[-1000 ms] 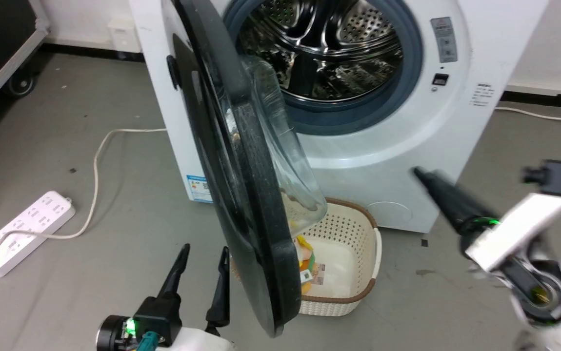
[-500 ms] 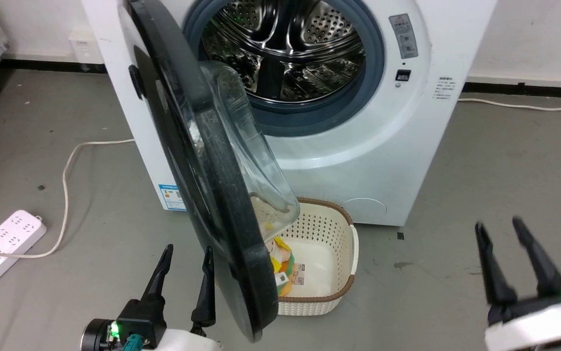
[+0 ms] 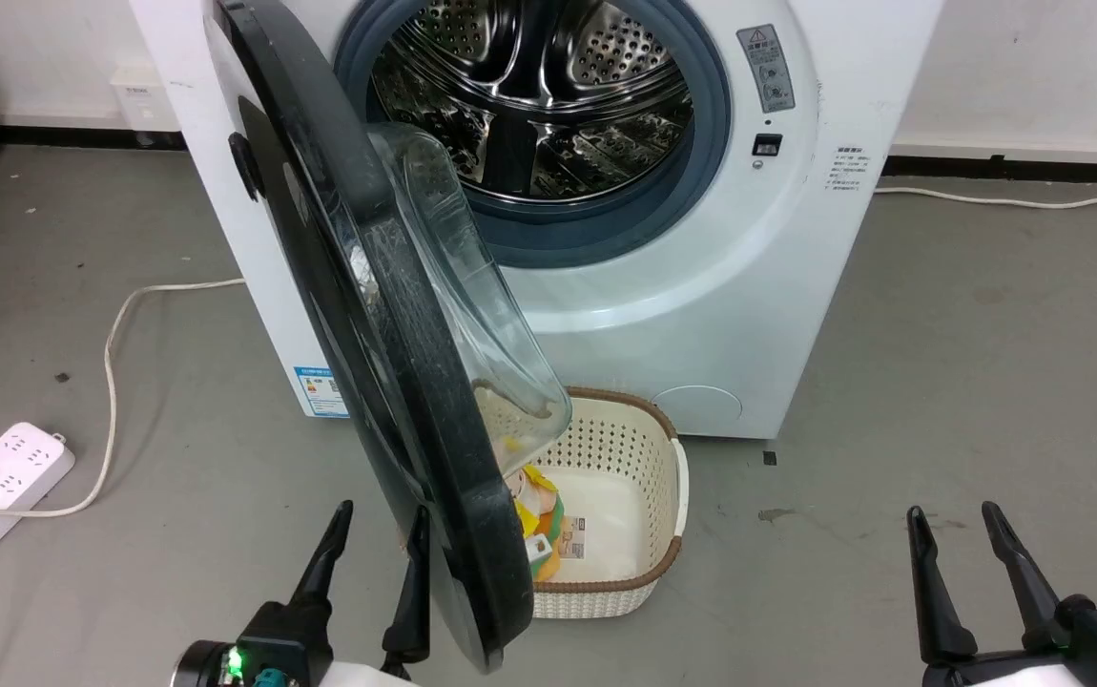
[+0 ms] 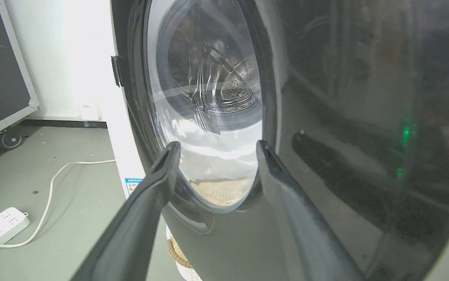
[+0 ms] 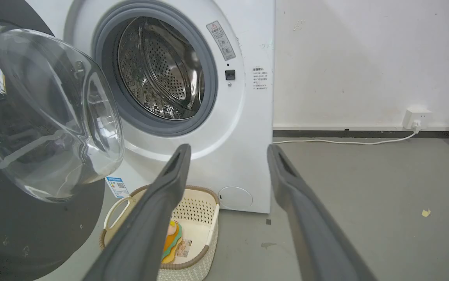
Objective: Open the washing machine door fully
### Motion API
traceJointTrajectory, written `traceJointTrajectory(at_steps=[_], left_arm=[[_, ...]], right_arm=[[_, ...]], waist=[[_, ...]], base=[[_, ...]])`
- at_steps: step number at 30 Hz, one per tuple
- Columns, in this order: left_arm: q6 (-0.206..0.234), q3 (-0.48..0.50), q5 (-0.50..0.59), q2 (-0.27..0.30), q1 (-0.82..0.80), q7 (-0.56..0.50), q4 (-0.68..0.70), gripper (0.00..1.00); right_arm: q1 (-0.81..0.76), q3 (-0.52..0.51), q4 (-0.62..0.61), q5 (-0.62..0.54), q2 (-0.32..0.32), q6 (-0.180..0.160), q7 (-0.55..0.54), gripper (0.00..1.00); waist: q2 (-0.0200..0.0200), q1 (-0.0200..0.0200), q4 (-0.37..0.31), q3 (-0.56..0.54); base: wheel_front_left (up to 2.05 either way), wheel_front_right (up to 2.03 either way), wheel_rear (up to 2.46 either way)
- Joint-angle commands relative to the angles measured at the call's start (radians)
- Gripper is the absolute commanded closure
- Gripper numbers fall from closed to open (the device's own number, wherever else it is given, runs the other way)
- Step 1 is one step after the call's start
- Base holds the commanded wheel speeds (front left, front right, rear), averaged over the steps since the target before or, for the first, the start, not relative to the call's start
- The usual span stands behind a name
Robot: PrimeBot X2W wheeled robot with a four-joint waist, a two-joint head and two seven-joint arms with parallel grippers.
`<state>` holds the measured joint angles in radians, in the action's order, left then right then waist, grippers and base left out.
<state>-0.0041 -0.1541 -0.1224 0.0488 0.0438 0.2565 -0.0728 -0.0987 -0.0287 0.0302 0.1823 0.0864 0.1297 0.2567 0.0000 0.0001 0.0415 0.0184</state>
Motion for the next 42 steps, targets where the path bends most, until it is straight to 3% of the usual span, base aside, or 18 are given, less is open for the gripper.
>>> traceJointTrajectory(at_steps=[1,2,3,4,11,18,25,34,42], left_arm=[[-0.012,-0.008,-0.018,0.001,0.016,0.005,-0.006,0.00],[-0.018,-0.012,-0.024,0.001,0.017,0.005,-0.009,0.02],[-0.027,-0.017,-0.031,0.001,0.019,0.005,-0.016,0.64],[-0.030,-0.018,-0.033,0.001,0.019,0.005,-0.019,1.00],[0.001,0.032,-0.052,0.001,-0.002,0.005,0.047,1.00],[0.056,0.116,-0.118,0.001,-0.074,0.005,0.245,1.00],[0.076,0.103,-0.070,0.001,-0.168,0.005,0.442,1.00],[0.035,-0.061,0.000,0.001,-0.155,0.005,0.467,1.00],[-0.038,-0.226,-0.015,0.002,-0.087,-0.036,0.322,1.00]], right_arm=[[-0.012,-0.006,0.005,-0.010,-0.014,0.001,0.005,0.00],[-0.014,-0.008,0.007,-0.013,-0.016,0.001,0.005,0.00],[-0.015,-0.008,0.010,-0.014,-0.018,0.001,0.005,0.00],[-0.016,-0.009,0.012,-0.015,-0.020,0.001,0.005,0.00],[-0.014,-0.011,0.021,-0.005,-0.028,0.001,0.005,0.00],[-0.012,-0.018,0.023,0.027,-0.032,0.001,0.005,0.00],[-0.011,-0.016,0.030,0.033,-0.033,0.001,0.005,0.00],[-0.009,-0.004,0.040,0.044,-0.035,0.001,0.005,0.00],[-0.011,0.001,0.055,0.049,-0.035,0.001,0.005,0.00]], waist=[[0.0000,-0.0001,0.005,-0.004],[0.0000,-0.0001,0.006,-0.007],[0.0000,-0.0001,0.008,-0.011],[0.0000,-0.0001,0.009,-0.013],[0.0000,-0.0001,0.011,-0.028],[0.0000,-0.0001,0.008,-0.037],[0.0000,-0.0001,0.006,-0.044],[0.0000,-0.0001,-0.001,-0.047],[0.0000,-0.0001,0.004,-0.042]], base=[[0.00,0.00,0.00],[0.00,0.00,0.00],[0.00,0.00,0.00],[0.00,0.00,0.00],[0.00,0.00,0.00],[0.00,0.00,0.00],[0.00,0.00,0.00],[0.00,0.00,0.00],[0.00,0.00,0.00]])
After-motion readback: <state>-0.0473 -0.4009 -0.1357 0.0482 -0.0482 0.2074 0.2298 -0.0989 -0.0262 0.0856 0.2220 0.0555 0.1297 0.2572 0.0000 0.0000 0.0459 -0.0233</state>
